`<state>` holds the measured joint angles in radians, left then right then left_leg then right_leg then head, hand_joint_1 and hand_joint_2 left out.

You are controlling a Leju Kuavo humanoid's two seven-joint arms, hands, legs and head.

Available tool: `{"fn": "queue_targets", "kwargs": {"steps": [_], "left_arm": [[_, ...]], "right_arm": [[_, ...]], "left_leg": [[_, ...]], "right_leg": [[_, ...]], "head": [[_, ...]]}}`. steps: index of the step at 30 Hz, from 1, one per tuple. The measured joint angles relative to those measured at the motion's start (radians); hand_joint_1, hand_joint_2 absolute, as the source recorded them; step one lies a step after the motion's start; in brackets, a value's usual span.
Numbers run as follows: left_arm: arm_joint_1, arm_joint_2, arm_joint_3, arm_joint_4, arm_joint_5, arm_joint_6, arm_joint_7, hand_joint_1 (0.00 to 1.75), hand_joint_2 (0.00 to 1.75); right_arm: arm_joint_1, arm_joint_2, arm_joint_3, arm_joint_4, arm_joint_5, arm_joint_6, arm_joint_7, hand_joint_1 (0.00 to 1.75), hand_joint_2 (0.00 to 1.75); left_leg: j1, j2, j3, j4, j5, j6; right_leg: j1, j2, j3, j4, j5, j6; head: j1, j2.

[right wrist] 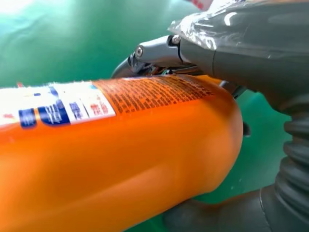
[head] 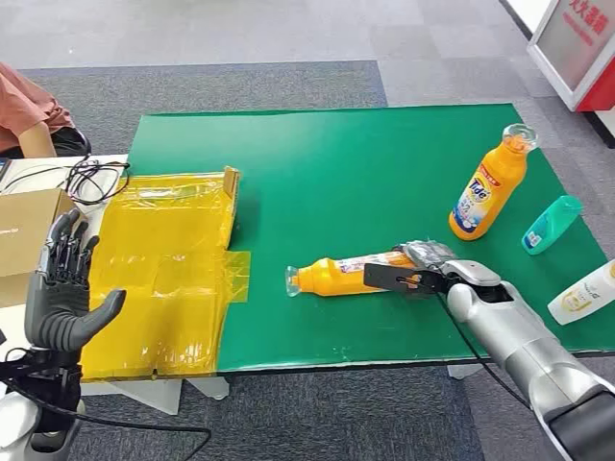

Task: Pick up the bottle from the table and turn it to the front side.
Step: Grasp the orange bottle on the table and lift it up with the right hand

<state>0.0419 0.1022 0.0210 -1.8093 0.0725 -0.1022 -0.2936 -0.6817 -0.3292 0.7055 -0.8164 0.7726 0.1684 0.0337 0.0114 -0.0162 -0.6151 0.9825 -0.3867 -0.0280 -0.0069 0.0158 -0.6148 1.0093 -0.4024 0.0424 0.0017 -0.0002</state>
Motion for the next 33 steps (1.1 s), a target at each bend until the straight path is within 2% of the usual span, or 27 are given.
{"fn": "queue_targets", "kwargs": {"steps": [17,23,29,33], "left_arm": [[0.001,0.0,0.0,0.0,-0.005,0.003,0.0,0.0,1.75],[-0.006,0.005,-0.004,0.006,-0.019,0.018,-0.004,0.0,1.75],[-0.027,0.012,-0.029,0.022,-0.012,0.02,-0.012,0.0,1.75],[-0.049,0.017,-0.058,0.032,-0.012,0.031,-0.012,0.0,1.75]], "right_arm": [[0.033,0.0,-0.05,-0.023,-0.053,-0.002,-0.021,1.75,1.75],[0.118,0.0,-0.168,-0.118,-0.373,0.057,-0.126,1.75,1.75],[0.196,0.006,-0.296,-0.276,-0.583,0.064,-0.164,1.75,1.75],[0.237,0.039,-0.363,-0.374,-0.726,0.064,-0.171,1.75,1.75]], "left_leg": [[0.0,0.0,0.0,0.0,0.0,0.0],[0.0,0.0,0.0,0.0,0.0,0.0],[0.0,0.0,-0.001,0.0,0.0,0.0],[0.0,0.0,-0.001,0.0,0.0,0.0]], "right_leg": [[0.0,0.0,0.0,0.0,0.0,0.0],[0.0,0.0,-0.001,0.0,0.0,0.0],[0.0,0.0,-0.001,0.0,0.0,0.0],[0.0,0.0,-0.001,0.0,0.0,0.0]], "head": [[0.0,0.0],[0.0,0.0],[0.0,0.0],[0.0,0.0]]}}
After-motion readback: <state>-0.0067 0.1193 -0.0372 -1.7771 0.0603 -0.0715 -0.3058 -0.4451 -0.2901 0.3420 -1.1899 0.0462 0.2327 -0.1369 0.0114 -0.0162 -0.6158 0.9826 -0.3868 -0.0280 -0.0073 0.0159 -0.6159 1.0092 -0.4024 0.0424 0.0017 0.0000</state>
